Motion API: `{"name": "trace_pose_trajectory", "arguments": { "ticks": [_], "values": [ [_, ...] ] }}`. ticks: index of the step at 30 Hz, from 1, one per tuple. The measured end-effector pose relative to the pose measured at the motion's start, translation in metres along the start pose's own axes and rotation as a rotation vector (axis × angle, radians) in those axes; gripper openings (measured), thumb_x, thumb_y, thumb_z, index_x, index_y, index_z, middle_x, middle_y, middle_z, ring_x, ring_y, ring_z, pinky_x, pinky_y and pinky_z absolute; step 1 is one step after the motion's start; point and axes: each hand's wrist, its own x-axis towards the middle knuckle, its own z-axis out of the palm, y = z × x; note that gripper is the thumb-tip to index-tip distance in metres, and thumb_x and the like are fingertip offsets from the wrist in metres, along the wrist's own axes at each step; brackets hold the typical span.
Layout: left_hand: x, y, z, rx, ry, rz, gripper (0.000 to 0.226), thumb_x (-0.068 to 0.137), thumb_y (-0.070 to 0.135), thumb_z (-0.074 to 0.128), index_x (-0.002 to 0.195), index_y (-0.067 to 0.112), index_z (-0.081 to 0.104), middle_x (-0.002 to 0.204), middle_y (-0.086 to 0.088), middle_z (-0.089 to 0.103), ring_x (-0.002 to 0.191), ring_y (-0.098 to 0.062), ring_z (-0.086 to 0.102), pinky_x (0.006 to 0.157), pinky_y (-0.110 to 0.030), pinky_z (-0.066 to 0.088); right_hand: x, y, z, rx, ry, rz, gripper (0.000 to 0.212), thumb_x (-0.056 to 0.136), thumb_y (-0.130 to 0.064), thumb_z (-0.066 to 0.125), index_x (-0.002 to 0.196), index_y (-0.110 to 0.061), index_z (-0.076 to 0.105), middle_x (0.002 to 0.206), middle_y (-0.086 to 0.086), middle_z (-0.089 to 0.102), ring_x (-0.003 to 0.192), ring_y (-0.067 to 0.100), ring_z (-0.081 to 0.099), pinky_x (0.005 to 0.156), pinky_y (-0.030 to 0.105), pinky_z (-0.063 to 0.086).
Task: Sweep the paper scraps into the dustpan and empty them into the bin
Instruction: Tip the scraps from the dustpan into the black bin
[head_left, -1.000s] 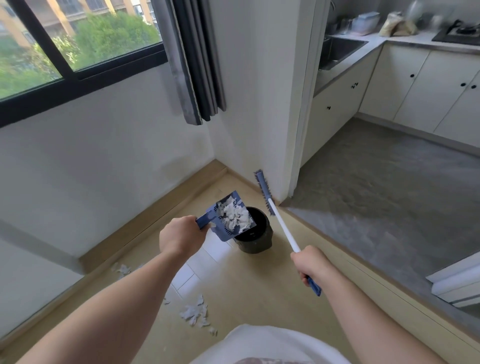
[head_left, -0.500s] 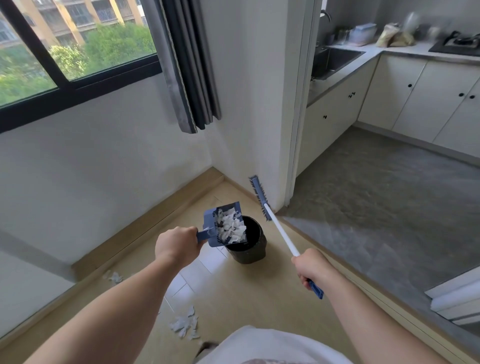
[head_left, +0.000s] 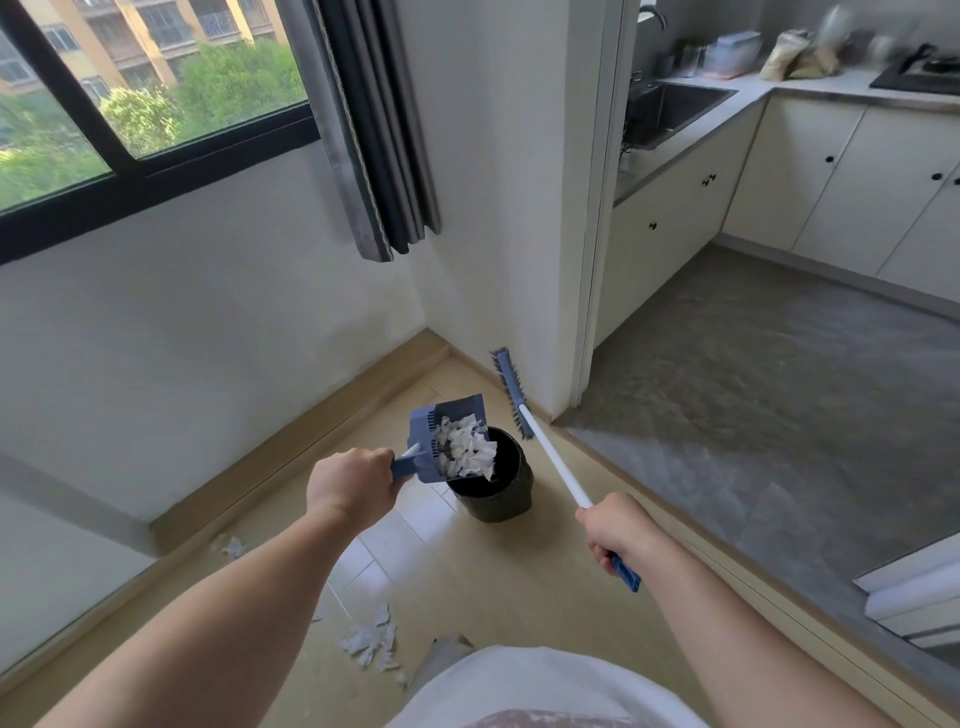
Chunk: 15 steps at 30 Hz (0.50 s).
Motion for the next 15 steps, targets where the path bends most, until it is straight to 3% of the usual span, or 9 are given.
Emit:
{"name": "trace_pose_trajectory", "arguments": {
  "ticks": [4, 15],
  "values": [
    [0.003, 0.006, -0.005, 0.001, 0.008, 0.012, 0.039, 0.098, 0.058, 0.042, 0.092, 0.026, 0.063, 0.07, 0.008, 0.054, 0.061, -0.023, 0.053, 0.052, -0.025, 0.036, 0.001, -0.001, 0.0, -0.008, 0.027, 0.059, 0.021, 0.097, -0.007, 0.05, 0.106, 0.008, 0.062, 0.066, 0.014, 0.05, 0.038, 0.02, 0.041, 0.041, 0.026, 0.037],
    [0.013, 0.016, -0.006, 0.027, 0.009, 0.062, 0.039, 0.099, 0.058, 0.041, 0.094, 0.026, 0.063, 0.075, 0.006, 0.063, 0.062, -0.024, 0.053, 0.053, -0.027, 0.039, 0.002, 0.0, -0.004, 0.039, 0.036, 0.063, 0.024, 0.098, -0.007, 0.047, 0.11, 0.007, 0.062, 0.064, 0.014, 0.048, 0.036, 0.019, 0.038, 0.037, 0.023, 0.033]
  ]
}}
